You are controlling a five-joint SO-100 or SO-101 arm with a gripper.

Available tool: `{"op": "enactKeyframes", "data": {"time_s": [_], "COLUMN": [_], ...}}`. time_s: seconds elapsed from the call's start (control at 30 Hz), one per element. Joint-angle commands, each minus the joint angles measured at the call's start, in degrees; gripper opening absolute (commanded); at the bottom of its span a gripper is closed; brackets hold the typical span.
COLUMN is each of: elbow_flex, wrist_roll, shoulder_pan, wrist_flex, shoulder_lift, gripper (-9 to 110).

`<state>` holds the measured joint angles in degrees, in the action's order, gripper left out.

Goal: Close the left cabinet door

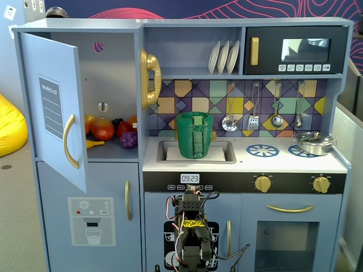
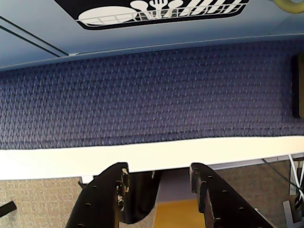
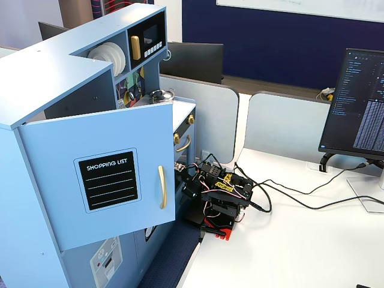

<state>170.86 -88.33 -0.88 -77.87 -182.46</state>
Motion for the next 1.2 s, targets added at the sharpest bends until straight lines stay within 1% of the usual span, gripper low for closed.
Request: {"op": "enactKeyframes", "data": {"time_s": [0.0,0.37,0.43,0.5,0.57,0.63,0.73,0.77,0.83,0.93,0.97,1.07,1.17], "elbow_flex": [0.88,0.88,0.88,0.70,-2.29,-6.86,-12.13,-13.18,-14.24,-14.77,-14.85,-16.35,-19.78], "wrist_roll": [1.85,1.76,1.67,-1.14,3.69,7.38,7.91,6.33,-0.79,-9.32,-10.11,-9.32,-9.32], "shoulder_pan": [1.93,1.85,0.79,-2.90,-12.48,-27.33,-49.04,-55.20,-66.36,-82.09,-87.10,-97.03,-100.55], "wrist_flex": [-9.93,-9.93,-9.93,-8.61,-4.57,0.62,13.62,17.93,27.95,45.18,49.39,61.88,72.69], "shoulder_lift": [0.35,0.35,0.35,0.44,0.53,0.44,1.14,1.14,0.88,6.15,7.91,15.21,24.70], "gripper": [0,0,0,0,0,0,0,0,0,0,0,0,0]}}
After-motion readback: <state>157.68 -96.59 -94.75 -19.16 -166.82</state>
